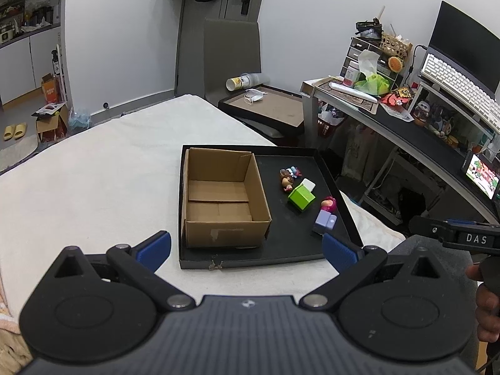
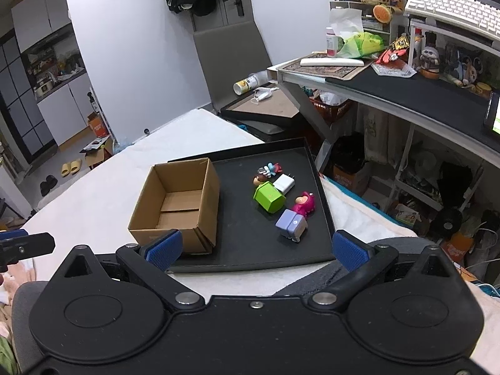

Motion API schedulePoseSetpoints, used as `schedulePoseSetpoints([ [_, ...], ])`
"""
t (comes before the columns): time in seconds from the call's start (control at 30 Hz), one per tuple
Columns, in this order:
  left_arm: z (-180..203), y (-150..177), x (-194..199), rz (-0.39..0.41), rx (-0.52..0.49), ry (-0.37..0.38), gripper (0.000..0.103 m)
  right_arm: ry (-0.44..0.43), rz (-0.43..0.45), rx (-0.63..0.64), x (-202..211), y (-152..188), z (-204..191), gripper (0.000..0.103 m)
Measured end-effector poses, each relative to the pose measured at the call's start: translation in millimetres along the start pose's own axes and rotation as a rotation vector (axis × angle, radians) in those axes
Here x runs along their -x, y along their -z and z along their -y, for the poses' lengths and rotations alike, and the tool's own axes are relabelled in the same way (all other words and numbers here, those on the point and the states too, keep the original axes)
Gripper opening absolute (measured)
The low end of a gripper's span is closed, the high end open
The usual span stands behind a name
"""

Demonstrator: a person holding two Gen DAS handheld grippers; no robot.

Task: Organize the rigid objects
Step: 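Move the right tool down and grasp the lavender cube figure while the left tool holds the box edge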

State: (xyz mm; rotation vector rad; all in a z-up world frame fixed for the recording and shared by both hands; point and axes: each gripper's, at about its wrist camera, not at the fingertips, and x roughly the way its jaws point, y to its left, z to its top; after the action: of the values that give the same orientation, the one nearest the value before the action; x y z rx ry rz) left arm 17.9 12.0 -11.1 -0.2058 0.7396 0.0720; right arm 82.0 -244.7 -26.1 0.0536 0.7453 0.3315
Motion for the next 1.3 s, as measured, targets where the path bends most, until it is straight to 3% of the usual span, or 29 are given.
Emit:
schedulePoseSetpoints([
  [0.53,-11.6,-16.5,-38.4,-0.033,0.029,-0.006,0.102,-0.044,-0.011,-0.119,-34.1,-11.3,28.0,0.103],
  [1.3,-39.3,-28.0,-130.6,-0.115,0.110,-0.046,0.100,-0.020,-0.081,-0.184,-114.4,-26.3,48.1,0.103],
])
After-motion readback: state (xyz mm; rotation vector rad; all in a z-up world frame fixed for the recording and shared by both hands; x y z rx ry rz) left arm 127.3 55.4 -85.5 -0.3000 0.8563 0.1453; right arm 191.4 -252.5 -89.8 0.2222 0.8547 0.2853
